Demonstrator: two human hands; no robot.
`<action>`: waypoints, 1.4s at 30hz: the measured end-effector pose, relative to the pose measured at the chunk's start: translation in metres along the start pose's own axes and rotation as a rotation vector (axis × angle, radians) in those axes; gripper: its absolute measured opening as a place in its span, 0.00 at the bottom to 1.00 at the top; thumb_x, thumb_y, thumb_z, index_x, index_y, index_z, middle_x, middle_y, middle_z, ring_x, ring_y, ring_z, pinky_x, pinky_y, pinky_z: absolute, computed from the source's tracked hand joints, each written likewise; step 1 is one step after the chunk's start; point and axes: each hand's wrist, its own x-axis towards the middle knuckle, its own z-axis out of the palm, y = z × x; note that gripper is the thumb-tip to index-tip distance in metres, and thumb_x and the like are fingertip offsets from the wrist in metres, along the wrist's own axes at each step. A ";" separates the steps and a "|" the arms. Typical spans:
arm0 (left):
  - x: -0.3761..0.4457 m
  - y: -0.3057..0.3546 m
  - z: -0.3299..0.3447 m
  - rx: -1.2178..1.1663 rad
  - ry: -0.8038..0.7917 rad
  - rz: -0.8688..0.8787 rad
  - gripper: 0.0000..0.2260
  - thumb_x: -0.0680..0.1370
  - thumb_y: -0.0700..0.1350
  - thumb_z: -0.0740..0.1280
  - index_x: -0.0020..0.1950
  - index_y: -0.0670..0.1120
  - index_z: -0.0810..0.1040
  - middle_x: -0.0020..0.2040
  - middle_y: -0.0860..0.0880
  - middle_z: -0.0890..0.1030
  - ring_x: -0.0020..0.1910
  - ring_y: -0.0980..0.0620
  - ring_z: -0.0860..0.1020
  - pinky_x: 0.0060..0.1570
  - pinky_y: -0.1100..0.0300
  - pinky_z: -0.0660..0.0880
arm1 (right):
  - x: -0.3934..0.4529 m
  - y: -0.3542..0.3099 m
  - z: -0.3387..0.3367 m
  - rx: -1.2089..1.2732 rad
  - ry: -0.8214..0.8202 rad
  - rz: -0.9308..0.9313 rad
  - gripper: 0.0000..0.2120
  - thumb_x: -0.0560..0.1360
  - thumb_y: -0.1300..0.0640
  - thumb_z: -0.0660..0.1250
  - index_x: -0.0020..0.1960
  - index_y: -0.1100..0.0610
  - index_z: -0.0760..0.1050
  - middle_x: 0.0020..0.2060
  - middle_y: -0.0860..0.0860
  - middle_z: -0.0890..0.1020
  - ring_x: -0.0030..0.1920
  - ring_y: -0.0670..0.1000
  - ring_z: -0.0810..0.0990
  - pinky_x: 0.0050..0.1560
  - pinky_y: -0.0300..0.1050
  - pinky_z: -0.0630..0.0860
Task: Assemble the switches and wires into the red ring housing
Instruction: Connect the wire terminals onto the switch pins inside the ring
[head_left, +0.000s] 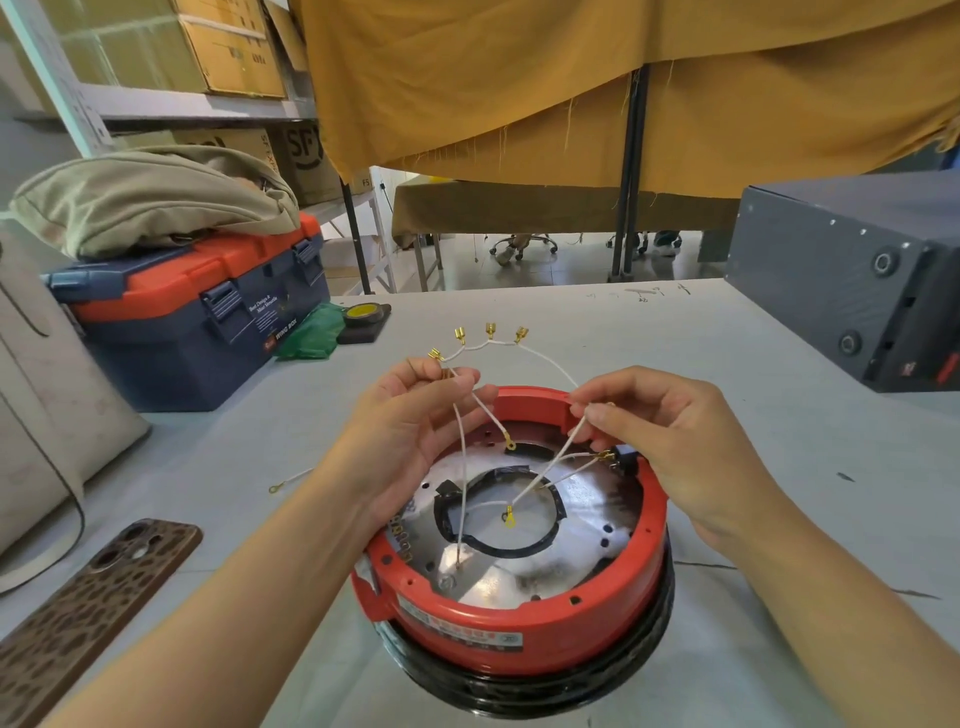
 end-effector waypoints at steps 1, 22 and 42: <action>0.000 0.000 0.000 -0.002 0.001 0.007 0.11 0.65 0.33 0.69 0.38 0.44 0.70 0.37 0.45 0.83 0.41 0.45 0.84 0.39 0.58 0.80 | 0.000 0.000 0.000 0.000 0.003 0.000 0.08 0.72 0.71 0.66 0.44 0.61 0.81 0.33 0.55 0.84 0.33 0.45 0.81 0.38 0.33 0.76; 0.003 0.018 -0.012 -0.040 0.117 0.046 0.06 0.78 0.32 0.60 0.53 0.39 0.70 0.49 0.37 0.83 0.47 0.42 0.83 0.39 0.61 0.81 | 0.001 0.004 -0.001 -0.031 0.083 0.037 0.08 0.73 0.69 0.66 0.43 0.59 0.81 0.33 0.56 0.84 0.33 0.46 0.82 0.36 0.32 0.77; 0.026 0.016 -0.134 0.944 0.339 0.010 0.04 0.78 0.36 0.64 0.48 0.44 0.76 0.50 0.42 0.82 0.40 0.50 0.84 0.42 0.59 0.81 | 0.001 0.013 -0.001 -0.069 0.048 0.047 0.11 0.72 0.67 0.67 0.41 0.52 0.83 0.32 0.56 0.84 0.32 0.46 0.81 0.38 0.32 0.77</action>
